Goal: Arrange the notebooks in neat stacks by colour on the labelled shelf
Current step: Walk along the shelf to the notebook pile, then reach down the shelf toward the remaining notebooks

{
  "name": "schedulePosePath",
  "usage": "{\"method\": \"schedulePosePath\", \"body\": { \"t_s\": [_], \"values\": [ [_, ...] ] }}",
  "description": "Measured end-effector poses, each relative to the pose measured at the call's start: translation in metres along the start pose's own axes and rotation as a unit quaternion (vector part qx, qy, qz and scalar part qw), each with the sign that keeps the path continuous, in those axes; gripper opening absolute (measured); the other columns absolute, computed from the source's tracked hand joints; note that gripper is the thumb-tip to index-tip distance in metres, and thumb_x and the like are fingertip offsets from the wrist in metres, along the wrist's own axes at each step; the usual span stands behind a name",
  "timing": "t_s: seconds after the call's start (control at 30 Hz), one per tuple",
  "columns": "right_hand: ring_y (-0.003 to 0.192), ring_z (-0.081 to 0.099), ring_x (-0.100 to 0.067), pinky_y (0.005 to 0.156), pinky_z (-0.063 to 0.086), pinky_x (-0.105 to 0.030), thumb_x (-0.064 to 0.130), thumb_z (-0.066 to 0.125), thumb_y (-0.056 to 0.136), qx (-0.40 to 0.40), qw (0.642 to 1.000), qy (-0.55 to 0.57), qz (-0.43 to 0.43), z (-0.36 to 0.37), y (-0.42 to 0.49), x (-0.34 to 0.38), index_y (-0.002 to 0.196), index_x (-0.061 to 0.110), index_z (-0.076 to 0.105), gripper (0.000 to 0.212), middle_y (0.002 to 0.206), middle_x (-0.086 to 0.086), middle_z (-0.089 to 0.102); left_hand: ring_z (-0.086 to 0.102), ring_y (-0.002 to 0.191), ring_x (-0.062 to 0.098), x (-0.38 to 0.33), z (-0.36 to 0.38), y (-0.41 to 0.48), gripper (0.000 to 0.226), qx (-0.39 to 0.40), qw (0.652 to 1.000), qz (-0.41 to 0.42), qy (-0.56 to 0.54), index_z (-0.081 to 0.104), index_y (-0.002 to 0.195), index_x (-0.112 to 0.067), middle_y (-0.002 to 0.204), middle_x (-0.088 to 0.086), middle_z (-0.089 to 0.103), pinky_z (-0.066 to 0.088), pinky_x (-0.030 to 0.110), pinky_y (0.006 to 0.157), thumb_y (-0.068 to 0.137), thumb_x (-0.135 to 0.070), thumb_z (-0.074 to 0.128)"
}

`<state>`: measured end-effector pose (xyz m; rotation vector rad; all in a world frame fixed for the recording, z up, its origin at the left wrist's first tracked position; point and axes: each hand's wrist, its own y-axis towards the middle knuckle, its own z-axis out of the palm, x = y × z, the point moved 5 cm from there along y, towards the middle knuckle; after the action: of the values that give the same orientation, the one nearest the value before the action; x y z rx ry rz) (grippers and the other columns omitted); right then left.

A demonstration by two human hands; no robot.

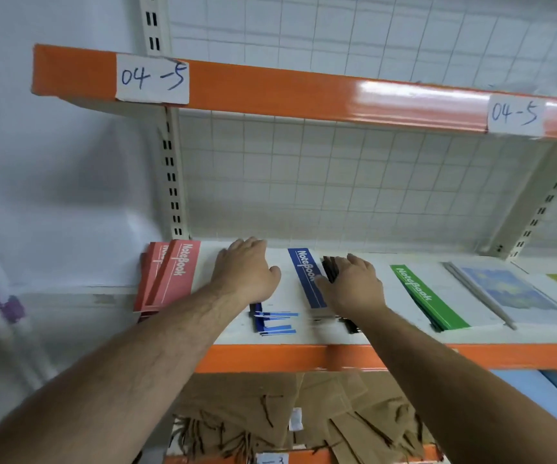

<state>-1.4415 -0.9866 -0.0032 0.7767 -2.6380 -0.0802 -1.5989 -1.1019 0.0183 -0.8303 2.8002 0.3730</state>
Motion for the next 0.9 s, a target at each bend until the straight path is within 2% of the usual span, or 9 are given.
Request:
{"method": "schedulePosePath", "body": {
  "t_s": [0.1,0.23,0.37,0.5,0.7,0.9],
  "values": [
    [0.143,0.027,-0.025,0.114,0.029,-0.041,0.056,0.049,0.095,-0.007,1.000,-0.003,0.029,-0.004,-0.010,-0.013,0.147,0.016,0.041,0.066,0.155,-0.005,0.037,0.011,0.153,0.023,-0.016,0.010,0.002,0.068,0.028,0.998,0.049,0.000,0.018,0.158,-0.021,0.166,-0.001,0.015,0.014,0.046,0.123,0.100,-0.049,0.039],
    [0.143,0.030,-0.028,0.116,0.030,-0.045,0.062,0.040,0.093,-0.015,0.997,-0.010,0.072,-0.009,-0.027,-0.029,0.144,0.014,0.044,0.070,0.154,-0.009,0.039,0.004,0.154,0.022,-0.037,0.022,0.001,0.069,0.055,0.992,0.114,-0.008,0.012,0.160,-0.022,0.167,-0.003,0.008,0.006,0.047,0.124,0.101,-0.052,0.034],
    [0.151,0.017,-0.026,0.121,0.019,-0.041,0.064,0.038,0.096,-0.018,0.993,-0.011,0.119,-0.019,-0.053,-0.049,0.154,0.015,0.031,0.076,0.163,-0.006,0.022,0.006,0.153,0.022,-0.061,0.030,-0.002,0.065,0.072,0.984,0.165,-0.018,0.016,0.158,-0.020,0.166,-0.001,0.012,0.010,0.047,0.123,0.102,-0.048,0.032],
    [0.149,0.022,-0.026,0.121,0.022,-0.039,0.066,0.038,0.095,-0.040,0.986,-0.020,0.158,-0.032,-0.077,-0.073,0.154,0.016,0.033,0.077,0.161,-0.007,0.028,0.014,0.150,0.022,-0.093,0.040,-0.009,0.063,0.070,0.972,0.221,-0.026,0.023,0.156,-0.019,0.164,-0.002,0.022,0.015,0.047,0.121,0.101,-0.046,0.033],
    [0.150,0.017,-0.025,0.120,0.017,-0.035,0.059,0.041,0.099,-0.047,0.978,-0.032,0.202,-0.057,-0.112,-0.114,0.155,0.014,0.031,0.073,0.163,-0.010,0.024,0.006,0.153,0.022,-0.149,0.056,-0.025,0.067,0.111,0.955,0.272,-0.026,0.016,0.159,-0.021,0.167,-0.001,0.012,0.007,0.049,0.123,0.100,-0.050,0.030],
    [0.151,0.016,-0.025,0.120,0.019,-0.039,0.062,0.042,0.097,-0.049,0.970,-0.012,0.237,-0.078,-0.135,-0.173,0.156,0.018,0.029,0.074,0.164,-0.004,0.022,0.004,0.154,0.022,-0.214,0.071,-0.043,0.066,0.127,0.945,0.300,-0.029,0.013,0.159,-0.022,0.167,-0.001,0.010,0.004,0.048,0.124,0.102,-0.050,0.030]
  ]
}}
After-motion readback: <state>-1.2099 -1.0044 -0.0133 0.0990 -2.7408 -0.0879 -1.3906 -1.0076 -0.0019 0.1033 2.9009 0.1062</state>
